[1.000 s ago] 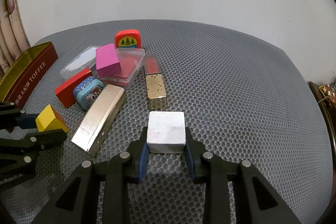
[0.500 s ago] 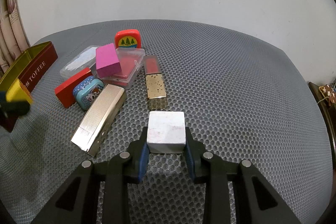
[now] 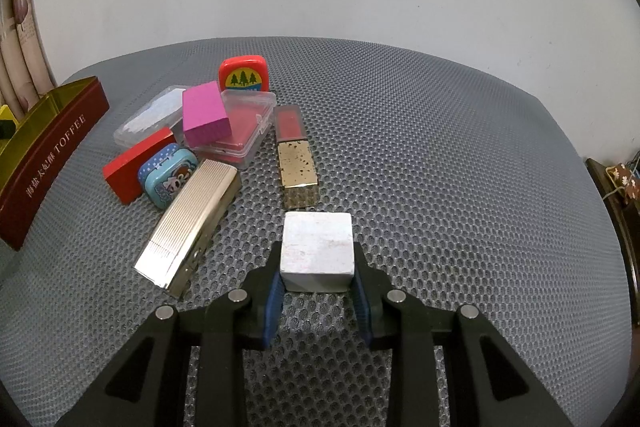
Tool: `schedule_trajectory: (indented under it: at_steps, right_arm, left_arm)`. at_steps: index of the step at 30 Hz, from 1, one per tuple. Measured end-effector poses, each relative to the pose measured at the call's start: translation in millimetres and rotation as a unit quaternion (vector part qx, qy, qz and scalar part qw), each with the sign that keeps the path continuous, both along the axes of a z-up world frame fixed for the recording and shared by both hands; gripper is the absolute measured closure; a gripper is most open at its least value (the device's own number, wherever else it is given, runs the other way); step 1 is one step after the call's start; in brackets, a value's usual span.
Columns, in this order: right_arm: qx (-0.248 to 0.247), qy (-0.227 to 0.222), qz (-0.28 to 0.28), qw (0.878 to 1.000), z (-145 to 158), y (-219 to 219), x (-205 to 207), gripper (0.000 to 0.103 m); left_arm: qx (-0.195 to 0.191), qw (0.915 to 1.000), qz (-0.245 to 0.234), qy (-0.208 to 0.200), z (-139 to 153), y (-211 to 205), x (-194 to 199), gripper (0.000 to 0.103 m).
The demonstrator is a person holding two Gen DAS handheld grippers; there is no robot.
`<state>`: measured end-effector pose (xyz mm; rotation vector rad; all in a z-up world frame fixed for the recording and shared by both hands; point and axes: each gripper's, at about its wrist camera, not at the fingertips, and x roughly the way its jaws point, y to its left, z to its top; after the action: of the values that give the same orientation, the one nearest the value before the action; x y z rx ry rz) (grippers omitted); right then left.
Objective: Organize rigid objects
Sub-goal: 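Carry the yellow cube into the gold tin and open the left tool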
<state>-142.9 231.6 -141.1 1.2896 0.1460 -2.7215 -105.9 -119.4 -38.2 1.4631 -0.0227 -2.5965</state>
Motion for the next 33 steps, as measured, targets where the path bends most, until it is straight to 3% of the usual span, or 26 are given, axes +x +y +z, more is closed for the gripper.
schedule_trajectory:
  at_steps: [6,16,25,33]
  right_arm:
    - [0.004,0.001,0.000,1.000,-1,-3,-4,0.072]
    - [0.009,0.002,0.000,1.000,-3,-8,-8,0.072]
    - [0.009,0.002,0.000,1.000,-4,-6,-8,0.072]
    - [0.006,0.002,-0.001,1.000,-3,-5,-5,0.073]
  left_arm:
    - [-0.002,0.9988,0.040,-0.030,-17,-47,-14,0.075]
    - [0.004,0.9971,0.043,-0.062,-47,-71,-18,0.074]
    - [-0.010,0.9972,0.040,-0.062,-51,-69,-14,0.072]
    - [-0.008,0.9987,0.034,-0.038,-38,-66,-3,0.067]
